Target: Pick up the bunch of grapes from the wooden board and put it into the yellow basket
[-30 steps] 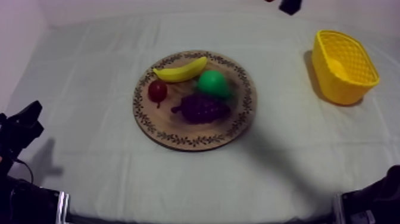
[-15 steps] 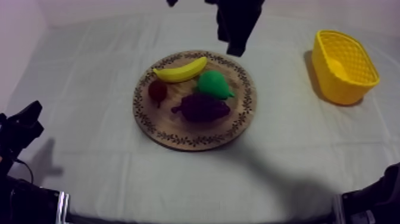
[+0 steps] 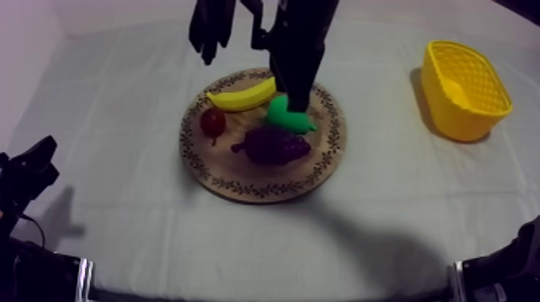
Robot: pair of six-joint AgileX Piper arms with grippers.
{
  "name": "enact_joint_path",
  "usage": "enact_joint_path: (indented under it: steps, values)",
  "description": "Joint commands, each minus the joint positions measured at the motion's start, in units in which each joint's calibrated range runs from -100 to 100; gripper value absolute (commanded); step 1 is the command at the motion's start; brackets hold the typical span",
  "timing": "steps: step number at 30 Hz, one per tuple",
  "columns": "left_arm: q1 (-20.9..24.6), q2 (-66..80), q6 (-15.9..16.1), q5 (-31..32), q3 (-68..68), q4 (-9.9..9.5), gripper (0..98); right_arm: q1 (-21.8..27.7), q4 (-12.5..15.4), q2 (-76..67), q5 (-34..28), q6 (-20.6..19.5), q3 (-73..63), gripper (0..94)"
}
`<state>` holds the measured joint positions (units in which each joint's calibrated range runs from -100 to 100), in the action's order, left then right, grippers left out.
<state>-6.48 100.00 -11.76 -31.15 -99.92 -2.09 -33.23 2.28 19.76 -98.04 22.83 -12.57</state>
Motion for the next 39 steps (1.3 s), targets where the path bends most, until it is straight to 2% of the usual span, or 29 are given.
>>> enact_joint_path:
  steps: [1, 9, 11, 13, 19, 39]
  values:
    - [0.0, 0.0, 0.01, 0.03, 0.03, -0.03, 0.1, -0.19, -0.15, 0.24, 0.82, 0.09, 0.11, 14.4]
    - [0.0, 0.0, 0.01, 0.03, 0.03, -0.03, 0.1, -0.12, 0.01, 1.2, 6.57, -0.48, 1.97, 72.2]
    - [0.0, 0.0, 0.01, 0.03, 0.03, -0.03, 0.1, -0.11, -0.12, 1.51, 8.09, -0.69, 2.48, 81.8]
    - [0.0, 0.0, 0.01, 0.03, 0.03, -0.03, 0.1, -0.19, -0.33, 1.84, 9.14, -0.78, 2.96, 86.9]
    - [0.0, 0.0, 0.01, 0.03, 0.03, -0.03, 0.1, -0.29, -0.29, 2.82, 10.37, -0.1, 5.17, 91.4]
    - [0.0, 0.0, 0.01, 0.03, 0.03, -0.03, 0.1, 0.17, 0.57, 13.8, 10.93, 3.08, 5.43, 92.2]
